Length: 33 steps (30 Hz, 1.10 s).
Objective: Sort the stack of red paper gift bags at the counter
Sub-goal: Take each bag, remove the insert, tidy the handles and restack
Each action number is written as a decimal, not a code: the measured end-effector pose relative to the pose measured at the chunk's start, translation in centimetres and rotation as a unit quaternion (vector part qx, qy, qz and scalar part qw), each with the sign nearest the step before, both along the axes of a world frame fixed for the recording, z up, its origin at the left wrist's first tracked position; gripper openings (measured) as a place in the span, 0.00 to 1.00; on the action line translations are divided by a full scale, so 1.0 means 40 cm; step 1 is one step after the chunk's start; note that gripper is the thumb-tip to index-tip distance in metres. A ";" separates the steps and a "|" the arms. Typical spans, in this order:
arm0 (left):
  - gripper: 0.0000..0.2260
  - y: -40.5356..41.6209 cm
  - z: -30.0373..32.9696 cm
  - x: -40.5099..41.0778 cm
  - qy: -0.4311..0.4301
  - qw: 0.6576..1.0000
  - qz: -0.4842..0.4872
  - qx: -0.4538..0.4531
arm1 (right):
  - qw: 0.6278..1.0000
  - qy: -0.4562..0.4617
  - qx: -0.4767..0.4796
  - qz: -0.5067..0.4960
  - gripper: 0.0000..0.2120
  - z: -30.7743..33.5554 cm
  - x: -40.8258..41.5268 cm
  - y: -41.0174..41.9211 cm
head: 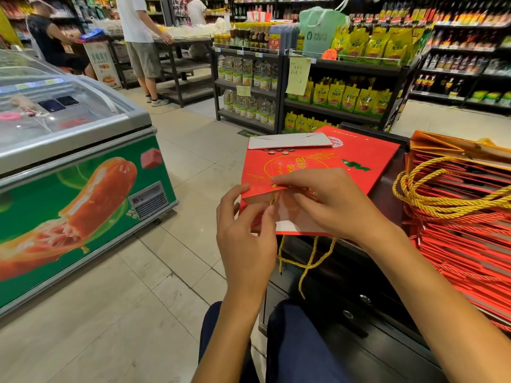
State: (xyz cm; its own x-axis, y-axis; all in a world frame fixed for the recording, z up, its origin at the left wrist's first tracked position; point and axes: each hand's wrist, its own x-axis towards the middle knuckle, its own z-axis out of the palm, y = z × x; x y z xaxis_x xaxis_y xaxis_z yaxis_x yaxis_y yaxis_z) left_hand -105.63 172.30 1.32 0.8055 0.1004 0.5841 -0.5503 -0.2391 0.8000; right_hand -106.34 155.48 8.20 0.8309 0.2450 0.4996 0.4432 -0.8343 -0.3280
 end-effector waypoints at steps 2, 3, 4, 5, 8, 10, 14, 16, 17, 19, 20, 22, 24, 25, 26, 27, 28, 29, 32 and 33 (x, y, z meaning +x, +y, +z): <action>0.04 0.010 -0.002 0.004 -0.001 1.000 -0.008 0.009 | 1.000 0.020 0.008 0.007 0.19 -0.001 0.003 -0.004; 0.03 0.014 -0.002 0.004 -0.001 1.000 -0.012 0.012 | 0.999 0.032 0.014 0.009 0.19 -0.001 0.005 -0.006; 0.04 0.018 -0.001 0.002 -0.004 1.000 -0.013 0.016 | 0.999 0.047 0.019 0.010 0.19 0.001 0.007 -0.008; 0.04 0.022 0.000 0.001 -0.009 1.000 -0.010 0.022 | 0.998 0.066 0.021 0.011 0.19 0.003 0.009 -0.011; 0.05 0.033 -0.005 0.000 -0.021 0.999 0.000 0.036 | 0.994 0.109 0.023 0.014 0.17 0.014 0.010 -0.025; 0.05 0.038 -0.010 0.002 -0.014 0.999 -0.003 0.037 | 0.988 0.139 0.065 0.014 0.14 0.022 0.008 -0.040; 0.06 0.051 -0.012 0.004 -0.019 0.999 -0.007 0.049 | 0.978 0.183 0.089 0.034 0.08 0.019 0.014 -0.050; 0.09 0.061 -0.013 0.008 -0.017 0.998 -0.018 0.051 | 0.974 0.188 0.120 0.038 0.05 0.017 0.021 -0.051; 0.10 0.067 -0.013 0.011 -0.017 0.998 -0.026 0.053 | 0.972 0.188 0.134 0.038 0.04 0.016 0.024 -0.052; 0.10 0.074 -0.011 0.007 -0.004 0.999 -0.043 0.032 | 0.972 0.181 0.143 0.033 0.02 0.010 0.031 -0.050; 0.08 0.076 -0.013 0.005 0.014 0.998 -0.053 -0.003 | 0.973 0.177 0.143 0.030 0.02 0.006 0.036 -0.047; 0.02 0.079 -0.018 0.004 0.077 0.986 -0.074 -0.128 | 0.975 0.175 0.132 0.032 0.03 -0.007 0.047 -0.040; 0.07 0.075 -0.017 0.017 0.142 0.970 -0.057 -0.190 | 0.978 0.178 0.107 0.033 0.02 -0.021 0.056 -0.033; 0.12 0.071 -0.019 0.030 0.193 0.962 -0.053 -0.187 | 0.979 0.175 0.094 0.033 0.02 -0.028 0.059 -0.030; 0.17 0.069 -0.018 0.045 0.252 0.951 -0.063 -0.170 | 0.981 0.172 0.086 0.032 0.02 -0.032 0.062 -0.025; 0.21 0.063 -0.017 0.058 0.309 0.935 -0.089 -0.148 | 0.982 0.168 0.081 0.028 0.03 -0.036 0.064 -0.023; 0.22 0.055 -0.016 0.067 0.352 0.919 -0.122 -0.131 | 0.983 0.164 0.075 0.024 0.03 -0.039 0.065 -0.022; 0.20 0.051 -0.018 0.070 0.377 0.905 -0.154 -0.123 | 0.985 0.157 0.070 0.022 0.03 -0.042 0.067 -0.019; 0.12 0.049 -0.023 0.061 0.366 0.901 -0.194 -0.128 | 0.984 0.133 0.118 0.022 0.02 -0.048 0.073 -0.012; 0.10 0.051 -0.026 0.058 0.357 0.905 -0.194 -0.130 | 0.979 0.134 0.151 0.021 0.02 -0.050 0.074 -0.012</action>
State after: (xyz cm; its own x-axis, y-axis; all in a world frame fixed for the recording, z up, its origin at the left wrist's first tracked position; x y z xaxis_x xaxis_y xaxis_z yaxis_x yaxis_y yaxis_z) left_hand -103.31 174.33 0.28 0.9721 -0.2120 -0.1005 0.1256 0.1085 0.9861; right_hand -103.36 155.01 6.18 0.9342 0.1562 0.3207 0.3396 -0.6645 -0.6657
